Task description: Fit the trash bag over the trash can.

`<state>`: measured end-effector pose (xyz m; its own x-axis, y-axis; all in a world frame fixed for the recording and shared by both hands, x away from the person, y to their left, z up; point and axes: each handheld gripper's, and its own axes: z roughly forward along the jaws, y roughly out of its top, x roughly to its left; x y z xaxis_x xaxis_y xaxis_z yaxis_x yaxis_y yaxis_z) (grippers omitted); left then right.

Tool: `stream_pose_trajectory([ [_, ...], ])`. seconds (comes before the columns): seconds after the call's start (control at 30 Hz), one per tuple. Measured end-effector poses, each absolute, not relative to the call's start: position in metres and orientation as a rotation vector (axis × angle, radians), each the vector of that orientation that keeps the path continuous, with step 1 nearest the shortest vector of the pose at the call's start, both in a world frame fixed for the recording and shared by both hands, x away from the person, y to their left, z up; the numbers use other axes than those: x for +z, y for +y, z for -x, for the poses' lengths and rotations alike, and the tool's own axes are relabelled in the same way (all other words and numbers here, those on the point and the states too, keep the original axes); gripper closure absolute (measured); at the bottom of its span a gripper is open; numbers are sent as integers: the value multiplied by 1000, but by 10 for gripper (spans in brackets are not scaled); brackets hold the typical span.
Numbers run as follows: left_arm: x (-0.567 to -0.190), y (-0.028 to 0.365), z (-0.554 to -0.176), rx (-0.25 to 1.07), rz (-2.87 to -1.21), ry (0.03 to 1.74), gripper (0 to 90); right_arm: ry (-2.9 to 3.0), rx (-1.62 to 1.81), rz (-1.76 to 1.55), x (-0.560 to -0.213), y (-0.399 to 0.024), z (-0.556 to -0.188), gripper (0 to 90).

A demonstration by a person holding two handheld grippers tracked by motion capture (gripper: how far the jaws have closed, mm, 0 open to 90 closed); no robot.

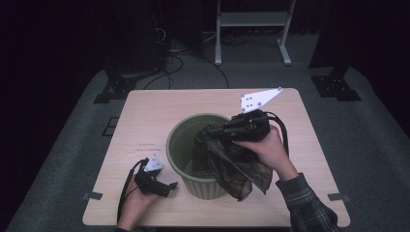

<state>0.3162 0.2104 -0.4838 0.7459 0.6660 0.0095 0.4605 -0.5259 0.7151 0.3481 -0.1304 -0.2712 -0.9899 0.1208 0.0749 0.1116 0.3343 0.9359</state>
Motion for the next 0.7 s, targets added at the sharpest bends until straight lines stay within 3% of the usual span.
stream_pose_trajectory([
  [0.7,-484,211,-316,367,-2221,840,0,2676,1545,-274,-298,-144,-345,867],
])
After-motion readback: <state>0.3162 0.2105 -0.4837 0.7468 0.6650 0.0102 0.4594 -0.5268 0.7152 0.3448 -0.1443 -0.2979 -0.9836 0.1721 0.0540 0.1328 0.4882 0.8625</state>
